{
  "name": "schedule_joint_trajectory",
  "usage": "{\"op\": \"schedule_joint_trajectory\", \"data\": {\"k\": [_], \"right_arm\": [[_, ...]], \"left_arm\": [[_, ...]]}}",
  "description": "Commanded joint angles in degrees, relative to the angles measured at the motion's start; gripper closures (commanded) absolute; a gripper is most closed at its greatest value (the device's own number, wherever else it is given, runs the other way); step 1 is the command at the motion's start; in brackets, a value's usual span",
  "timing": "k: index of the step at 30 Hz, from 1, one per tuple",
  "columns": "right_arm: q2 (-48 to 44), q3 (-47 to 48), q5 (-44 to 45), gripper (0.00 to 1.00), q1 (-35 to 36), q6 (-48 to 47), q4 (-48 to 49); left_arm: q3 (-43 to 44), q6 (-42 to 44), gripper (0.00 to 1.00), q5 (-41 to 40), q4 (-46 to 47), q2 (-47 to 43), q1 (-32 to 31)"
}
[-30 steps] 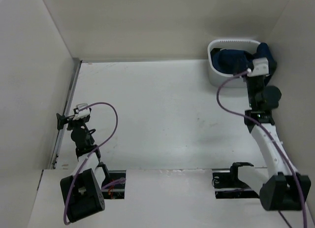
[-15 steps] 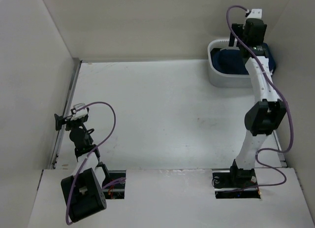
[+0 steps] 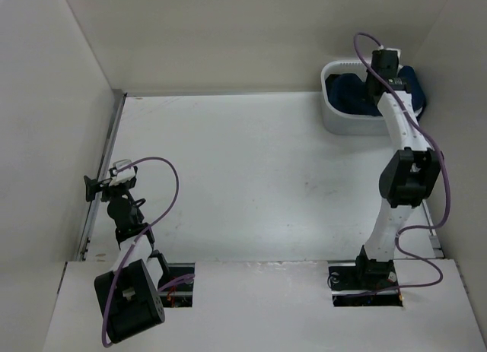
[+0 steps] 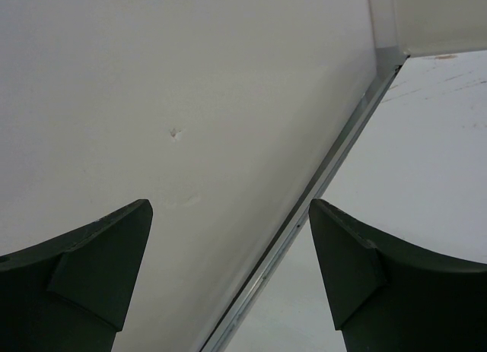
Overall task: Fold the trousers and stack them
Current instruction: Grab the trousers from the pile, then move the trousers to the center of the board
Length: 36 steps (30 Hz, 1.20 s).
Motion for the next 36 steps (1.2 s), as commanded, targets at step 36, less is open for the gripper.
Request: {"op": "schedule_joint_trajectory", "data": {"k": [36], "right_arm": [[-34.7,-18.0,11.2,0.93,60.0,-14.2,52.8]], "left_arm": [[1.1,1.9,0.13,1.6,2.1,-7.5,-2.3]]}}
